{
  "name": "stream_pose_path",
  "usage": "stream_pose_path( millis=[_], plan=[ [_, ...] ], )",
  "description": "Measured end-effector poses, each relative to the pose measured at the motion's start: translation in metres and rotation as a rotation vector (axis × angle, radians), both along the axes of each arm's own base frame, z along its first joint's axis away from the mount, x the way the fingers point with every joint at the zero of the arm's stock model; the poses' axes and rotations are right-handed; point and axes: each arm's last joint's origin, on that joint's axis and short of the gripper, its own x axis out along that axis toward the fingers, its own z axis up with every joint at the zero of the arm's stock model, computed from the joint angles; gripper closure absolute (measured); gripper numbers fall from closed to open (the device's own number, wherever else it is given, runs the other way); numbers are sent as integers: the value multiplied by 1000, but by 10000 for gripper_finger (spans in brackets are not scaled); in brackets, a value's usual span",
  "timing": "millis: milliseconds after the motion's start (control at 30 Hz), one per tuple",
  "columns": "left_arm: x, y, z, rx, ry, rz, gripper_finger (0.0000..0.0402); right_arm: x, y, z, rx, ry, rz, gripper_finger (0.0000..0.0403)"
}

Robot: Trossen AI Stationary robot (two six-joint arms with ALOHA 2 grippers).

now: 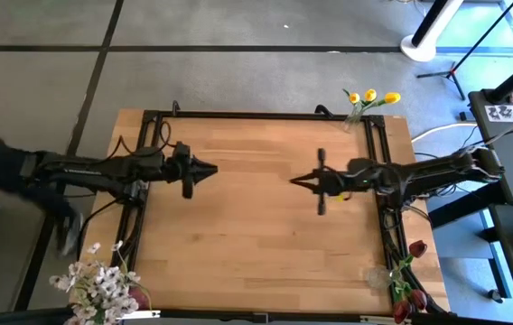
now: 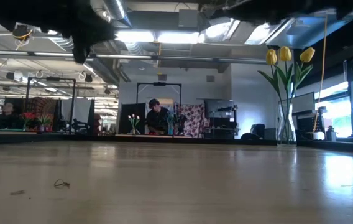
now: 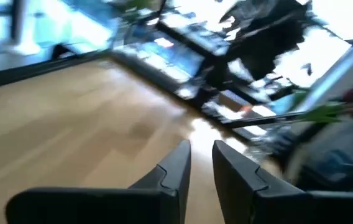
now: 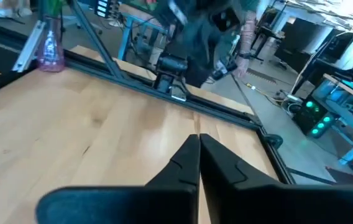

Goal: Sort flowers into vase by color
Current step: Return to Home Position

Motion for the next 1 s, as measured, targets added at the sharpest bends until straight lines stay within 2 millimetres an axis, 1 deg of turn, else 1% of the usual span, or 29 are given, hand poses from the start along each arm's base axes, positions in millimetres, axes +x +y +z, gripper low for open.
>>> stream_pose_path(
  millis=[100, 167, 233, 300, 333, 400, 467, 533, 600, 667, 767, 833, 900, 1000],
  plan=[
    [-1, 3, -5, 7, 35, 58, 339, -19, -2, -2, -5, 56, 0, 398],
    [-1, 3, -5, 15, 32, 75, 337, -28, -3, -6, -15, 128, -7, 399],
    [-1, 3, -4, 40, 22, 79, 335, -32, -5, -8, -19, 168, -66, 398],
    [1, 4, 0, 159, 1, 65, 334, -33, -7, -10, -53, 175, -132, 393],
    [2, 4, 1, 209, -9, 62, 334, -34, -8, -13, -88, 173, -138, 390],
    [2, 5, 1, 267, -29, 60, 334, -38, -8, -21, -142, 149, -104, 384],
    [1, 6, -1, 291, -99, 44, 334, -45, -6, -27, -144, 73, -31, 380],
    [-2, 4, -12, 312, -146, 10, 334, -56, -5, -39, -146, 35, 30, 380],
    [-5, 2, -28, 324, -142, -9, 334, -66, -5, -51, -142, -9, 69, 380],
    [-10, 0, -43, 336, -152, -12, 334, -75, -6, -58, -138, -70, 81, 382],
    [-20, -2, -61, 362, -192, -14, 334, -93, -8, -71, -143, -118, 84, 381],
    [-26, -4, -72, 365, -176, -15, 334, -102, -8, -76, -138, -146, 89, 381],
    [-30, -4, -77, 355, -168, 9, 334, -112, -9, -82, -135, -141, 115, 381],
    [-33, -7, -74, 394, -169, 11, 334, -125, -9, -82, -126, -150, 154, 381]
  ],
)
